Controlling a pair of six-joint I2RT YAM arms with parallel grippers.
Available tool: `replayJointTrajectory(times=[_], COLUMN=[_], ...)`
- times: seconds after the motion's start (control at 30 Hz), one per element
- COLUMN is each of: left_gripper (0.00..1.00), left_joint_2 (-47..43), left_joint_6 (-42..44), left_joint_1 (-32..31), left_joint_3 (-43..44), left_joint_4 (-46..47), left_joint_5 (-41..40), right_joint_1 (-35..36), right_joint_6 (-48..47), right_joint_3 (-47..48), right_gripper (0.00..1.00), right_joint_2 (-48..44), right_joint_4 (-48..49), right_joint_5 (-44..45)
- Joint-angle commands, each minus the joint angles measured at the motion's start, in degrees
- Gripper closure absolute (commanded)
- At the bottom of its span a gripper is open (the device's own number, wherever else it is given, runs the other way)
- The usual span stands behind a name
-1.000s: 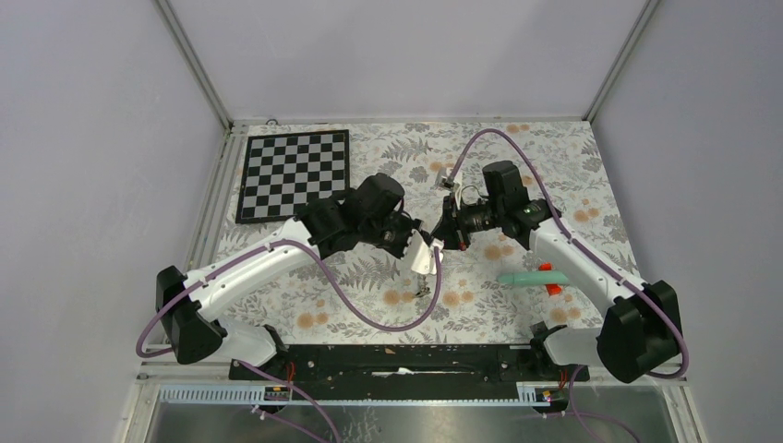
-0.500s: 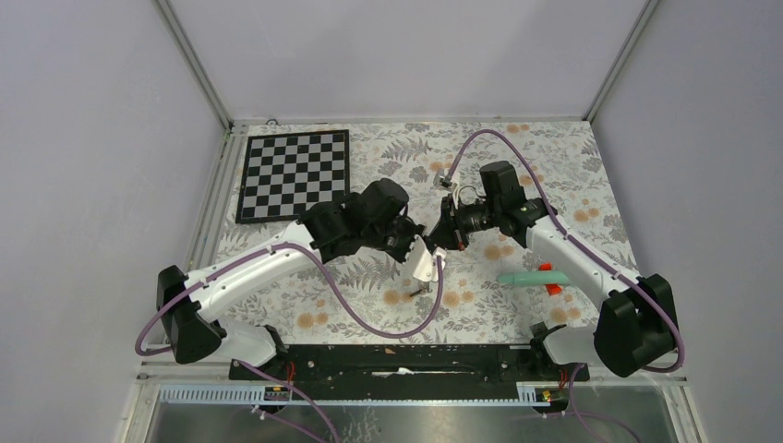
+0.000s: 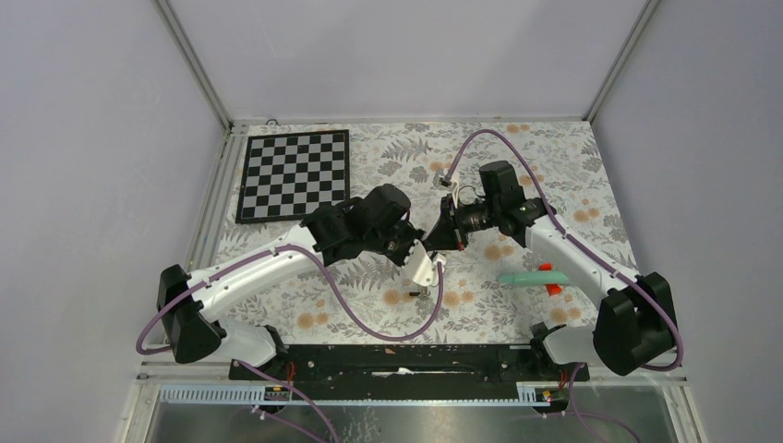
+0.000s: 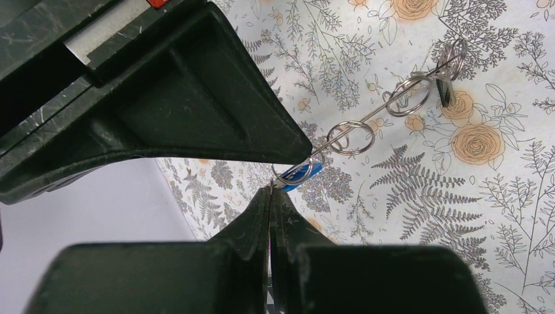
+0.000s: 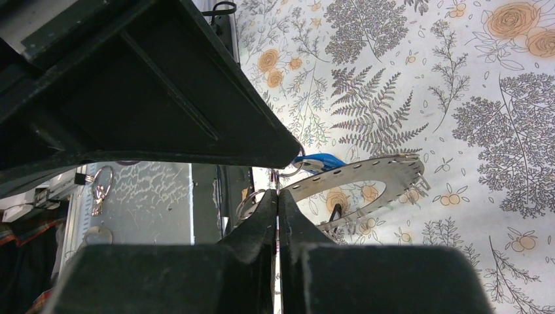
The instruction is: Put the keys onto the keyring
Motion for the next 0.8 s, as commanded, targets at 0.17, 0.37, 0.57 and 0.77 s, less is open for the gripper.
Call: replayJointTrajectory(times=[0.17,0.37,0.57,0.77], left_gripper=[1.0,1.0,1.0,1.0], left_joint_2=[-0.23,-0.49,-0.68,-0.95], left_joint_6=[0.66,0.75,1.32,2.45], left_joint_1=[-0.87,-1.23,-1.57,-1.93], left_joint_3=[0.88,0.41,-0.21,-1.34], left_joint_4=[1.45,1.44,1.44,1.45], left_joint_5=[-0.87,-1.25,-1.95,-3.05], right_joint_1=[-0.02,-0.1,-0.42,-0.92], right_joint_6=[1.46,1.89,2.44,3.49], right_joint_3=[2.1,2.54,2.73,2.85], right_gripper=[1.0,1.0,1.0,1.0], right_joint_2=[0.99,1.47,2.09,2.27], right_joint_4=[2.16,2.14,2.49,3.24], right_joint_5=[-2.61,-2.77,-3.03,-3.81])
